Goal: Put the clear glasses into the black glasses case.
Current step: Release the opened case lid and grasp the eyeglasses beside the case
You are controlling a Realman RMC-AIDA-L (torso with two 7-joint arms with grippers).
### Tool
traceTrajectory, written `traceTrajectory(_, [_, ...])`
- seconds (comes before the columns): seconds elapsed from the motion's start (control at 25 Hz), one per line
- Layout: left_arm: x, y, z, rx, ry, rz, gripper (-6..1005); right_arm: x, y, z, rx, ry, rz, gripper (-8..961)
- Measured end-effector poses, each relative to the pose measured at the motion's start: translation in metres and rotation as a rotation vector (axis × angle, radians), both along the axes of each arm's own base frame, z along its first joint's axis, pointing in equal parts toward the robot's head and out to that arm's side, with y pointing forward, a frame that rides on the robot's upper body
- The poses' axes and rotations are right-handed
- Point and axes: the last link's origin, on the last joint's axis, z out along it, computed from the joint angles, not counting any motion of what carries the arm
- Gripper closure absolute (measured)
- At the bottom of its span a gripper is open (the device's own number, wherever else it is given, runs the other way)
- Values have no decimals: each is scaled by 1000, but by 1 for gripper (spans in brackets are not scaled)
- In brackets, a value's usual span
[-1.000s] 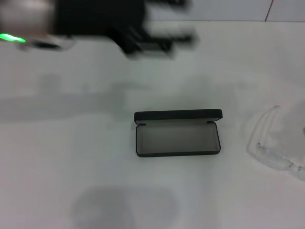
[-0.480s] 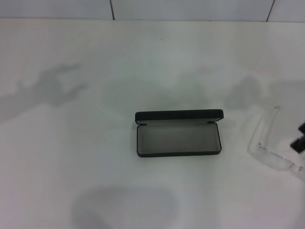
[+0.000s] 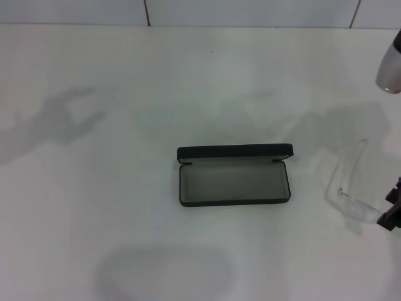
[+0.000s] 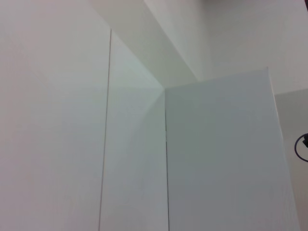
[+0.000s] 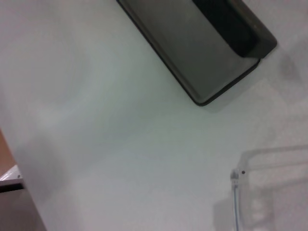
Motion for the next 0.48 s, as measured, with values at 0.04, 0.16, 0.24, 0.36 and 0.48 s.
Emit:
traceTrajectory(0.04, [1, 0, -1, -4, 3, -2, 354, 0, 0, -1, 2, 0, 3, 439])
traceTrajectory(0.16, [2, 1, -2, -11, 7, -5, 357, 1, 0, -3, 5, 0, 3, 454])
traceTrajectory(0.24, [1, 1, -3, -12, 7, -3, 359, 4, 0, -6, 4, -3, 1, 464])
traceTrajectory(0.36, [0, 2, -4, -20, 1, 3, 362, 10, 0, -11, -1, -6, -12, 479])
traceTrajectory(0.48, [-1, 3, -4, -23, -1, 7, 366, 14, 0, -14, 1, -8, -21, 482])
